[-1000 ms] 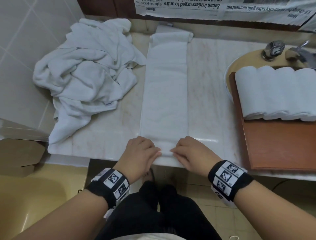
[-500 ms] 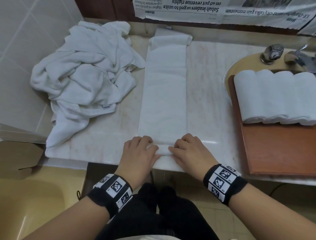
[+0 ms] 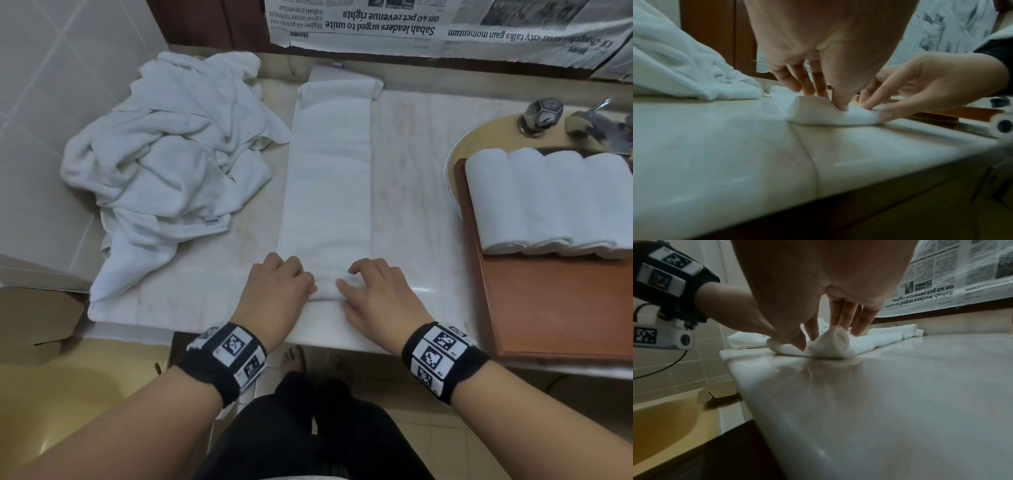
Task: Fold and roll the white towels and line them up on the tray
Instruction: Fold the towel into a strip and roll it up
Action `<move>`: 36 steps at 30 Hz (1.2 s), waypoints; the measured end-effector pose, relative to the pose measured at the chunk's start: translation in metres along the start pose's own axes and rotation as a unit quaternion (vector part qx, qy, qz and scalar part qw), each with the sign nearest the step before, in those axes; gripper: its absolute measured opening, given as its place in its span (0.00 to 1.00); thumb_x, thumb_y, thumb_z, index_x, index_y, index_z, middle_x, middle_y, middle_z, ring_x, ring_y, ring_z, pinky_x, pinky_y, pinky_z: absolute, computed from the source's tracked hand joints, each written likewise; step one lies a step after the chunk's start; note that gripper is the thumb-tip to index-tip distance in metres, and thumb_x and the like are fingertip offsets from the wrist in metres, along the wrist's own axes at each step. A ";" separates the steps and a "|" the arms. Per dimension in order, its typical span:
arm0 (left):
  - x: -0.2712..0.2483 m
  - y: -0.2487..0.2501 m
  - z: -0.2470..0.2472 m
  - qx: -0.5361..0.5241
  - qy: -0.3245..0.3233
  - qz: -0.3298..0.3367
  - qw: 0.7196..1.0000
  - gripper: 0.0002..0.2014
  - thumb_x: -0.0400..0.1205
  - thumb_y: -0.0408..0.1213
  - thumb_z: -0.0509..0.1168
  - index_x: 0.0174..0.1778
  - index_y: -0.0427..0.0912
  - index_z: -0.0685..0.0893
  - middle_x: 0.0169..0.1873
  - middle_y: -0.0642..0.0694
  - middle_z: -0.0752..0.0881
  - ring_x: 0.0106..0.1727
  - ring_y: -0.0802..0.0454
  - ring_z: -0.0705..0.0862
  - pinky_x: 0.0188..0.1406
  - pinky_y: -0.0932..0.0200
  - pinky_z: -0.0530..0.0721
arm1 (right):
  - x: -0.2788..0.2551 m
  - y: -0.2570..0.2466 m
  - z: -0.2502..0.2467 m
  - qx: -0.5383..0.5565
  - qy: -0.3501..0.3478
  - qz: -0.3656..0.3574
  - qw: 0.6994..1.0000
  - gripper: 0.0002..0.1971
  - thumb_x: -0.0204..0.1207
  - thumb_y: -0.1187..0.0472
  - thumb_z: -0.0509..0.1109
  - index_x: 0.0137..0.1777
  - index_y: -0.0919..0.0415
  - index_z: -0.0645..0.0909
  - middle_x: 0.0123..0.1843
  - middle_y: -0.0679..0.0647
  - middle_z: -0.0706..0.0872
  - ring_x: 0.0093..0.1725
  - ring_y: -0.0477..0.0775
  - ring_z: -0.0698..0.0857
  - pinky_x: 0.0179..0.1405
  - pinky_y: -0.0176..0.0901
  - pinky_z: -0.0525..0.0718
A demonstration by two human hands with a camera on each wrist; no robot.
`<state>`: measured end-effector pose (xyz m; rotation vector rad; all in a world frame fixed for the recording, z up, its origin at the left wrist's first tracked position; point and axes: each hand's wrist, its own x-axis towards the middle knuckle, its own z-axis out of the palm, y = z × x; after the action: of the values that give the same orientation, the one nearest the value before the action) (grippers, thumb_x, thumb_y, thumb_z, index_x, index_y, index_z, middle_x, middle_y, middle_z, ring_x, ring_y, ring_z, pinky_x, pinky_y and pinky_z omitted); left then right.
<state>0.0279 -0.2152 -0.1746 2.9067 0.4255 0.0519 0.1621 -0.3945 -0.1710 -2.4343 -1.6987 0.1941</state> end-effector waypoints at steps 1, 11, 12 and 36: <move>-0.005 0.004 0.003 0.010 0.024 -0.004 1.000 0.09 0.81 0.47 0.76 0.40 0.46 0.90 0.44 0.48 0.85 0.44 0.40 0.79 0.36 0.48 0.77 | 0.002 -0.002 0.001 -0.025 0.011 0.007 1.000 0.13 0.72 0.59 0.77 0.56 0.58 0.88 0.56 0.58 0.82 0.53 0.63 0.80 0.43 0.52 0.78; 0.013 -0.022 0.003 -0.016 -0.022 0.076 0.997 0.17 0.87 0.51 0.60 0.55 0.46 0.92 0.44 0.48 0.85 0.47 0.42 0.80 0.40 0.48 0.80 | 0.028 0.023 -0.018 0.127 -0.102 0.025 0.986 0.14 0.84 0.61 0.68 0.69 0.53 0.82 0.56 0.51 0.85 0.58 0.56 0.81 0.58 0.49 0.79; 0.021 -0.024 -0.003 -0.029 -0.049 0.073 0.996 0.19 0.88 0.51 0.58 0.54 0.47 0.92 0.43 0.47 0.87 0.46 0.41 0.82 0.41 0.48 0.81 | 0.031 0.026 -0.021 0.153 -0.106 0.035 0.982 0.13 0.86 0.58 0.66 0.69 0.51 0.81 0.57 0.50 0.85 0.58 0.56 0.81 0.58 0.47 0.78; 0.081 -0.032 -0.014 -0.023 -0.099 -0.014 0.995 0.27 0.87 0.62 0.51 0.51 0.52 0.93 0.47 0.50 0.87 0.52 0.43 0.78 0.51 0.46 0.80 | 0.066 0.048 -0.019 0.109 -0.068 0.061 0.990 0.14 0.86 0.60 0.63 0.70 0.50 0.80 0.61 0.54 0.83 0.58 0.60 0.79 0.53 0.50 0.80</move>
<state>0.0959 -0.1595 -0.1665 2.8240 0.4254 -0.2268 0.2328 -0.3497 -0.1628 -2.4091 -1.4906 0.5436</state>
